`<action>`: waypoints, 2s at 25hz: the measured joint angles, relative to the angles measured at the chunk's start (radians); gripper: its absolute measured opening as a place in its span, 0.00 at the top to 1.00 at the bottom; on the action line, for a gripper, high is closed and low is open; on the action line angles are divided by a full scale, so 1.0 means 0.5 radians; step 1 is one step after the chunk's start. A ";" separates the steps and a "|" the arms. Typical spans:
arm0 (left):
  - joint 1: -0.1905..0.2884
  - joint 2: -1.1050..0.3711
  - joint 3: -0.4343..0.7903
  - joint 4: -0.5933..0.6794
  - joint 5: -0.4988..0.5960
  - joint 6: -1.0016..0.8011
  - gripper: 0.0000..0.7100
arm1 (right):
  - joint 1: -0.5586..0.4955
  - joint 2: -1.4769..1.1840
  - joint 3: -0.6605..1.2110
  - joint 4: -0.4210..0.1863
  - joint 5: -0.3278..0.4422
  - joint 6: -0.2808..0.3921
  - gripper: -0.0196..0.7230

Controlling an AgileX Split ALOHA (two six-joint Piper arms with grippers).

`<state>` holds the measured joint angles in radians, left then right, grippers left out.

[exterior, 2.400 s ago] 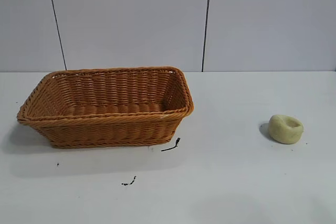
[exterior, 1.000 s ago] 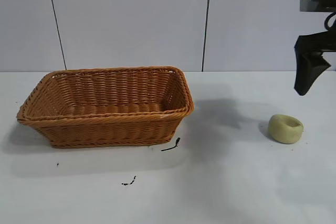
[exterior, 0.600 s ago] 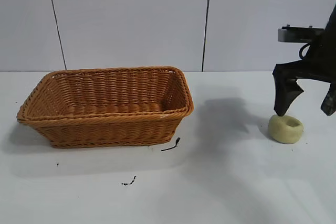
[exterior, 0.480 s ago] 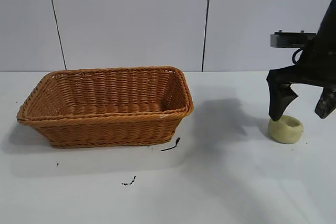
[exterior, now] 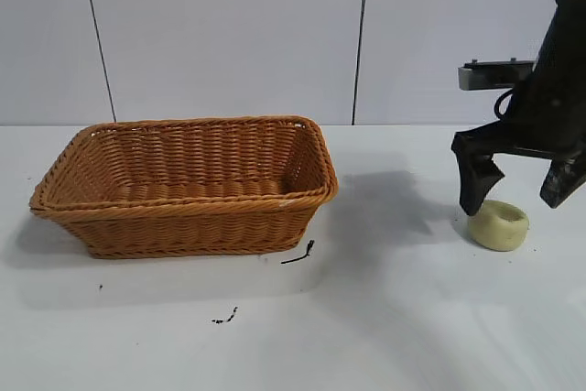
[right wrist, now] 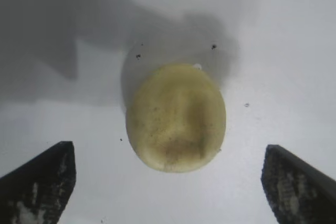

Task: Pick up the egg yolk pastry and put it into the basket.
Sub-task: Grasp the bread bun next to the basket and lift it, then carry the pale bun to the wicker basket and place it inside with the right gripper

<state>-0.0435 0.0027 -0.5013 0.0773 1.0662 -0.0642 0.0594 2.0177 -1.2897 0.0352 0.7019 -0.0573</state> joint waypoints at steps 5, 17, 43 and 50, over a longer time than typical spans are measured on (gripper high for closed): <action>0.000 0.000 0.000 0.000 0.000 0.000 0.02 | -0.004 0.102 0.000 0.000 -0.121 0.002 0.08; 0.000 0.000 0.000 0.000 0.000 0.000 0.02 | -0.004 0.104 0.000 0.002 -0.136 0.002 0.68; 0.000 0.000 0.000 0.000 0.000 0.000 0.02 | 0.142 -0.151 -1.173 0.003 0.862 -0.007 0.95; 0.000 0.000 0.000 0.000 0.000 0.000 0.02 | 0.563 0.109 -1.526 0.002 0.909 -0.007 0.95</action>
<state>-0.0435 0.0027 -0.5013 0.0773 1.0662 -0.0642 0.3408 2.0725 -2.0527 0.0362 1.1565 -0.0606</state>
